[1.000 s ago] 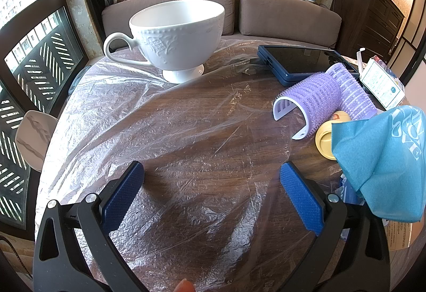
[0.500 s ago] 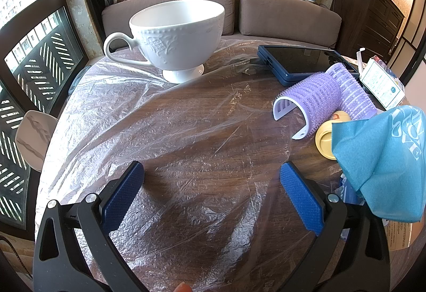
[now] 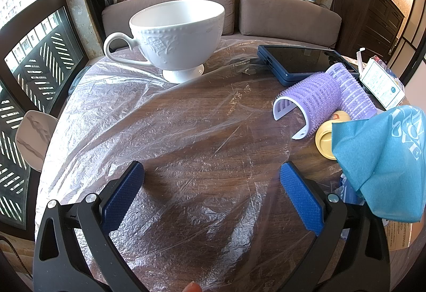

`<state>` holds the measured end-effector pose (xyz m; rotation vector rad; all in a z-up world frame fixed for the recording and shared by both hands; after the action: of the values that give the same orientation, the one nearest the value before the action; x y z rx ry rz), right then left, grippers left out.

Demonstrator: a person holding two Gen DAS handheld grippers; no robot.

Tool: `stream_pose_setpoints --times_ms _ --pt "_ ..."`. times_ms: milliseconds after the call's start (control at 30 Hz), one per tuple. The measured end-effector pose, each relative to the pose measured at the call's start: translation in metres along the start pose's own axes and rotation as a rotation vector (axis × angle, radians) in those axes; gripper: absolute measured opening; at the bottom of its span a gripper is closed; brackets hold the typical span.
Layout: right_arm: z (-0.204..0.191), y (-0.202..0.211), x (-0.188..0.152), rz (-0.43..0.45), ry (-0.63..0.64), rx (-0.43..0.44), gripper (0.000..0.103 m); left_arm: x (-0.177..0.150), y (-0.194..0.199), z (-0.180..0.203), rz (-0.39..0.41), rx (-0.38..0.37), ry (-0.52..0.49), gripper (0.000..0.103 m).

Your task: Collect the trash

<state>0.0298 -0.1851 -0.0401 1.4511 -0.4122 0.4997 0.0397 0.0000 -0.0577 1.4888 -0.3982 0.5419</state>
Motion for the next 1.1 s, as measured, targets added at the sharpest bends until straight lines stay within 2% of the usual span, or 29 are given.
stream_pose_setpoints --times_ms 1100 --pt "0.0015 -0.0008 0.0028 0.0 -0.003 -0.001 0.099 0.0009 -0.0016 -0.002 0.0 0.0 0.0 0.102"
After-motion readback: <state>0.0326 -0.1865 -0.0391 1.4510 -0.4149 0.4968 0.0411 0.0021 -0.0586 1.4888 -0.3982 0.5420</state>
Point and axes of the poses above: each gripper's, at about its wrist camera, not at the fingertips, and y roughly against the way its jaws point, z to its right, x to its top, the point moved 7 cm from there along -y, roughly the way its jaws point, and after that the axes turned 5 degrees about y, right-handed, at the moved point
